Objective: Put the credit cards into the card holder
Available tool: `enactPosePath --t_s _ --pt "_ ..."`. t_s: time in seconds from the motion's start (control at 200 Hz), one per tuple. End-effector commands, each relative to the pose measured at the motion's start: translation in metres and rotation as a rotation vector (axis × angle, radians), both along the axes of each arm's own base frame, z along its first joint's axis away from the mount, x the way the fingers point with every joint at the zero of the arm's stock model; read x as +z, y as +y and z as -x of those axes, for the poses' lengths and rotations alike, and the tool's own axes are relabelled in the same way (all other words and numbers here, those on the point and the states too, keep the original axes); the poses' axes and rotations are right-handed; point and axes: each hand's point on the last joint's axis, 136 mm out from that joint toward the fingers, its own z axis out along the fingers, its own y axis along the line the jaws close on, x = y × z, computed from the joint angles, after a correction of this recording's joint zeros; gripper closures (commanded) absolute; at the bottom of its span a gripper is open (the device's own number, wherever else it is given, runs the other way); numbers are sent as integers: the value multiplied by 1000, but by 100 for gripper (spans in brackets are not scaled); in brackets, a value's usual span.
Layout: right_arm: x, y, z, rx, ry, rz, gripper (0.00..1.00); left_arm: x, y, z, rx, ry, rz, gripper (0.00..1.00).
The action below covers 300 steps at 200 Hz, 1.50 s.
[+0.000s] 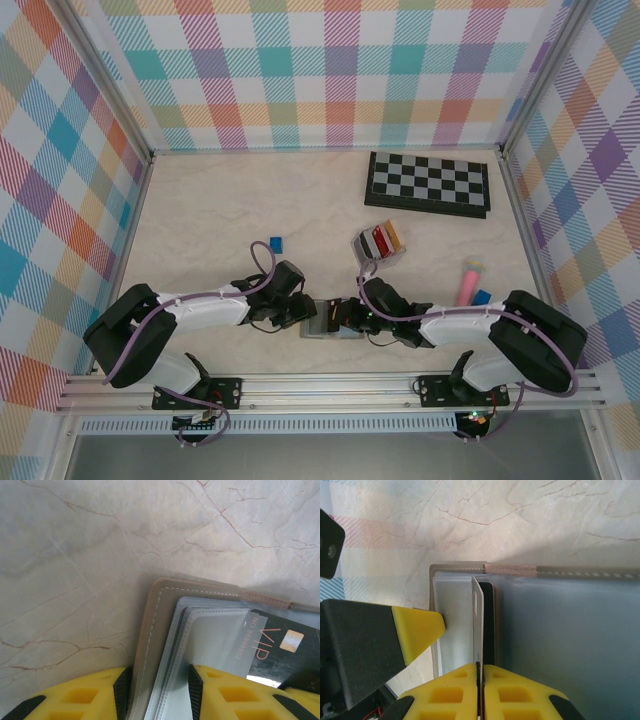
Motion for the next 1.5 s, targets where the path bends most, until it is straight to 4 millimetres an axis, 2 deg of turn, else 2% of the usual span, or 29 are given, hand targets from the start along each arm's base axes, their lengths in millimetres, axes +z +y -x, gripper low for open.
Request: enactPosePath --t_s 0.0,0.27,0.445,0.535,0.695,0.8,1.01,1.215,1.33,1.495 --pt "-17 -13 17 60 43 68 90 -1 -21 1 -37 -11 63 62" --pt "-14 16 10 76 46 -2 90 1 -27 0 -26 -1 97 62" --pt "-13 25 5 78 39 -6 90 3 -25 1 -23 -6 96 62" --pt "-15 19 8 84 43 25 91 4 -23 1 -19 -11 86 62" --pt "-21 -6 14 69 63 86 91 2 -18 0 -5 -16 66 63" --pt "-19 -10 17 77 64 82 90 0 -17 0 3 -13 65 64" --pt "-16 -2 17 91 64 44 90 -1 -20 0 9 -4 84 67" --pt "-15 -10 18 68 59 44 90 -4 -17 2 21 2 78 68" --pt "-17 -2 19 87 69 20 90 -1 -21 2 10 -4 99 67" --pt "-18 15 8 75 71 -4 90 5 -26 2 -15 -15 126 63"
